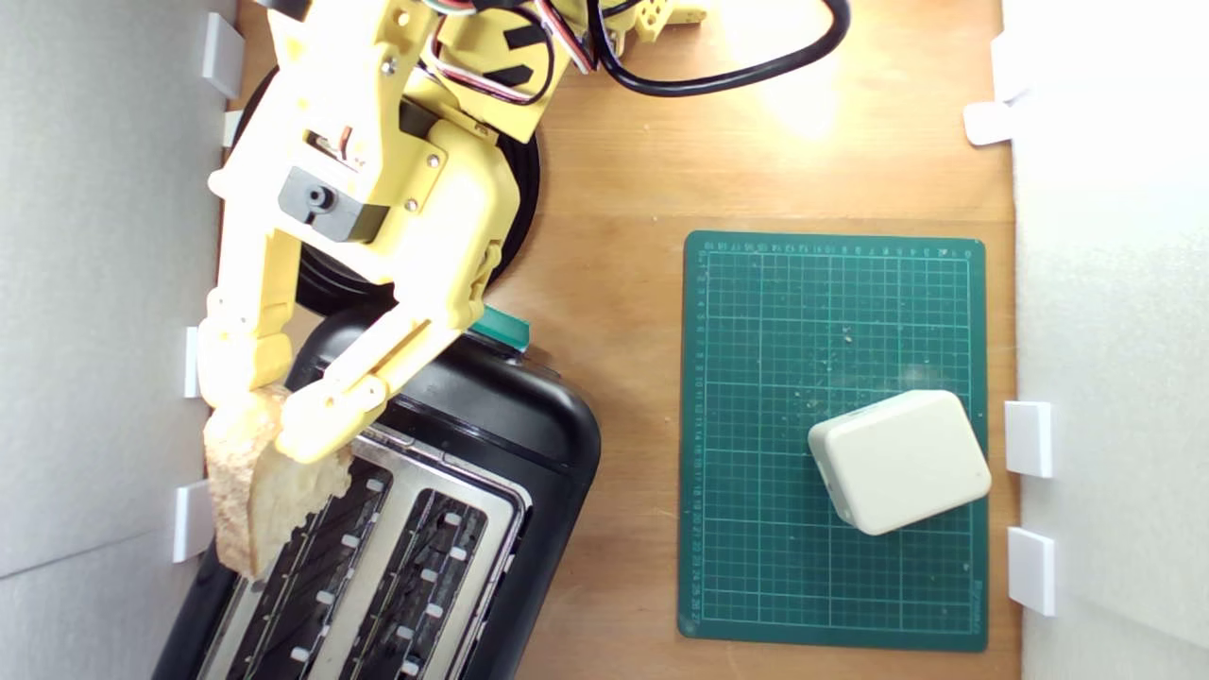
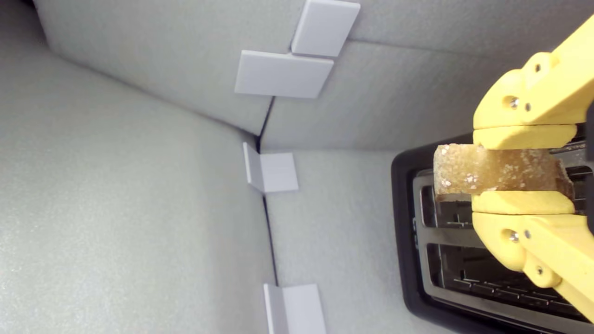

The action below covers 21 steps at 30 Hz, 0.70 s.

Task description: Pick bread and place in toaster

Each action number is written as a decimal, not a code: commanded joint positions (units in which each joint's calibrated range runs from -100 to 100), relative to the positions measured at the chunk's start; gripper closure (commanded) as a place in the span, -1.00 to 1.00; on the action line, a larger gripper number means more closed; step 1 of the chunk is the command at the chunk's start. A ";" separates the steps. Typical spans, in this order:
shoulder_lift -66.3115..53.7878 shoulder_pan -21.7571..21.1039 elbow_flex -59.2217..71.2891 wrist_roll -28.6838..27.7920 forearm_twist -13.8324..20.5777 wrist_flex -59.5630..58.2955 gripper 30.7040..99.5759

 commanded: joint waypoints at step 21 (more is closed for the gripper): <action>7.89 0.39 -3.10 -0.26 -0.22 -2.60 0.37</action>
